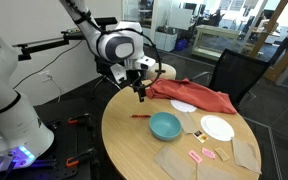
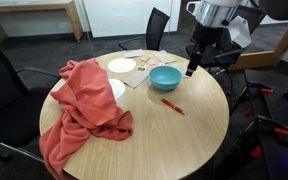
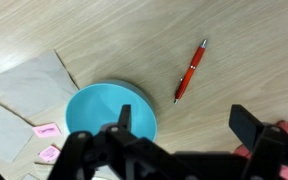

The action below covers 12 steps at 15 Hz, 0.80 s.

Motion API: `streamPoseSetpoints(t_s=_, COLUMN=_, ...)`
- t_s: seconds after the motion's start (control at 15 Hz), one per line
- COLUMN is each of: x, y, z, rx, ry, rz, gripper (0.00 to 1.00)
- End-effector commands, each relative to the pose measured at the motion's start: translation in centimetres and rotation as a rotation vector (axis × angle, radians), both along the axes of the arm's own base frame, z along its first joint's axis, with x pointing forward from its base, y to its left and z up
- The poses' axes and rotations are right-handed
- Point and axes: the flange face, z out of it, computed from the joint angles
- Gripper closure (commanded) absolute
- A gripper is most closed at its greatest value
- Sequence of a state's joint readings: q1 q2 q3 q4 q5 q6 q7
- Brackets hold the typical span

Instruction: Put the pen in the bowl

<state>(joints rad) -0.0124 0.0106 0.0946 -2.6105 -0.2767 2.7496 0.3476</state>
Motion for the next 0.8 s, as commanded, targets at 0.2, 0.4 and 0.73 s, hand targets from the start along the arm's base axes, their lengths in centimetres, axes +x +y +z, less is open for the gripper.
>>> streamPoseSetpoints(t_s=0.2, x=4.4, y=0.9, z=-6.9, rx=0.011, ry=0.018, rz=-0.113, gripper=0.0)
streamPoseSetpoints(t_s=0.4, x=5.7, y=2.0, z=-9.6, rx=-0.007, ry=0.036, rz=-0.124, gripper=0.0)
streamPoseSetpoints(t_s=0.73, x=7.0, y=4.3, z=-13.1, rx=-0.028, ry=0.046, rz=-0.104, gripper=0.0)
